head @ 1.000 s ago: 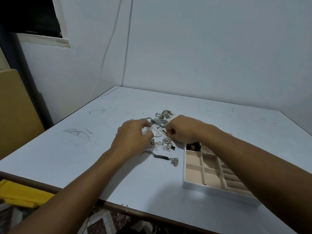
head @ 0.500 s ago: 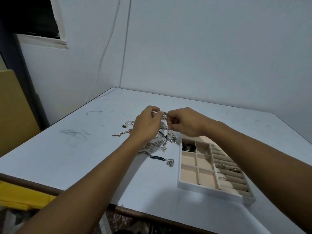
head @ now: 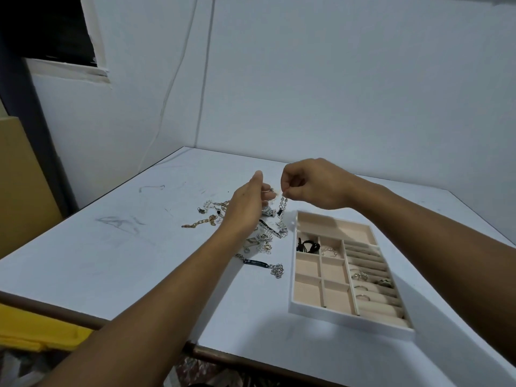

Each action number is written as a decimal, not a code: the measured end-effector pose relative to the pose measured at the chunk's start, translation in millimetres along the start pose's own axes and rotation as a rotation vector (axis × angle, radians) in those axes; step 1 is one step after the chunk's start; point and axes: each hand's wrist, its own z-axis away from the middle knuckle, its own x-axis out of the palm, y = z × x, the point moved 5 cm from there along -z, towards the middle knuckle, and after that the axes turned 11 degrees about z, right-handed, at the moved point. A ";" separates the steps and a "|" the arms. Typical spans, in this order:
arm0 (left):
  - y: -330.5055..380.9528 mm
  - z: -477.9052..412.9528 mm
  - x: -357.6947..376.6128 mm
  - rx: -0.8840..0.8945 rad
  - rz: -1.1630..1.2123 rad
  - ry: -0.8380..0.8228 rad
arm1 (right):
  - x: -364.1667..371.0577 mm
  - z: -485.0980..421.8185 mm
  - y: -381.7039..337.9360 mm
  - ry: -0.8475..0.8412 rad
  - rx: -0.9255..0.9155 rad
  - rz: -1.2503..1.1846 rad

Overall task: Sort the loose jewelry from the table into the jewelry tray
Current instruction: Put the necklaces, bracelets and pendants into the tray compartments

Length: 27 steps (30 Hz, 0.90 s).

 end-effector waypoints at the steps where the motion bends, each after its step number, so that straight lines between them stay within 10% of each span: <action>1: -0.9 0.2 1.9 -0.012 0.017 -0.008 | -2.9 -0.3 0.2 0.005 0.003 0.002; 27: -0.6 25.0 41.4 -0.205 0.258 -0.295 | -49.0 6.4 8.8 0.140 0.041 0.055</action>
